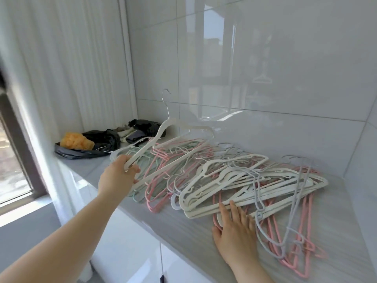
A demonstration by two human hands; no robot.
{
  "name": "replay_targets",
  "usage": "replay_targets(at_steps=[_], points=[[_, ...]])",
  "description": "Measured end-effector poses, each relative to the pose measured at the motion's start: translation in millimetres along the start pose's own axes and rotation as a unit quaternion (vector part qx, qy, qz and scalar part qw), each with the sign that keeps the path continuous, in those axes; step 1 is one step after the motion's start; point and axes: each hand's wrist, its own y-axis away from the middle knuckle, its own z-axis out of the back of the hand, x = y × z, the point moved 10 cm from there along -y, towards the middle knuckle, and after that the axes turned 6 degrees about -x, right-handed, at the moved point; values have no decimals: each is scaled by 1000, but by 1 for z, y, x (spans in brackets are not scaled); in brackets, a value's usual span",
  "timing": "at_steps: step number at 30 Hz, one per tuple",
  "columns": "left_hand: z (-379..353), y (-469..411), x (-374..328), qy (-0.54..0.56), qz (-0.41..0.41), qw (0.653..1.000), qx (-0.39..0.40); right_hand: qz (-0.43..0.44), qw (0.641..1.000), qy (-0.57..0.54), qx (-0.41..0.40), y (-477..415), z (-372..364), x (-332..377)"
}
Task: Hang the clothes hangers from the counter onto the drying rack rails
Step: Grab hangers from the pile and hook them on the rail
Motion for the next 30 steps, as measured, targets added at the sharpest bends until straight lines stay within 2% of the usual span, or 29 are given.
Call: replay_targets(at_steps=[2,4,5,8,11,13,16,19,23,26,30], points=[[30,6,7,34,15,999,-20,-3,999,-27,-19,1,8,6],[60,15,15,51,24,998,-37,-1,993,-112,-50,1,20,17],[81,20,20,60,26,997,-47,6,987,-144,-77,1,30,29],[128,39,29,59,19,997,-54,51,977,-187,-84,-5,54,72],[199,72,48,43,9,997,-71,118,937,-247,-217,1,114,140],[253,99,66,24,13,996,-90,167,894,-291,-298,23,157,190],[338,149,95,-9,41,991,-126,242,848,-324,-341,63,203,265],[421,204,121,-24,82,983,-160,326,825,-339,-313,106,227,344],[528,284,154,-64,145,964,-212,448,766,-373,-270,191,263,444],[599,343,177,-105,189,942,-256,491,726,-437,-201,261,274,502],[670,421,199,-214,249,900,-286,547,669,-478,-156,356,291,580]])
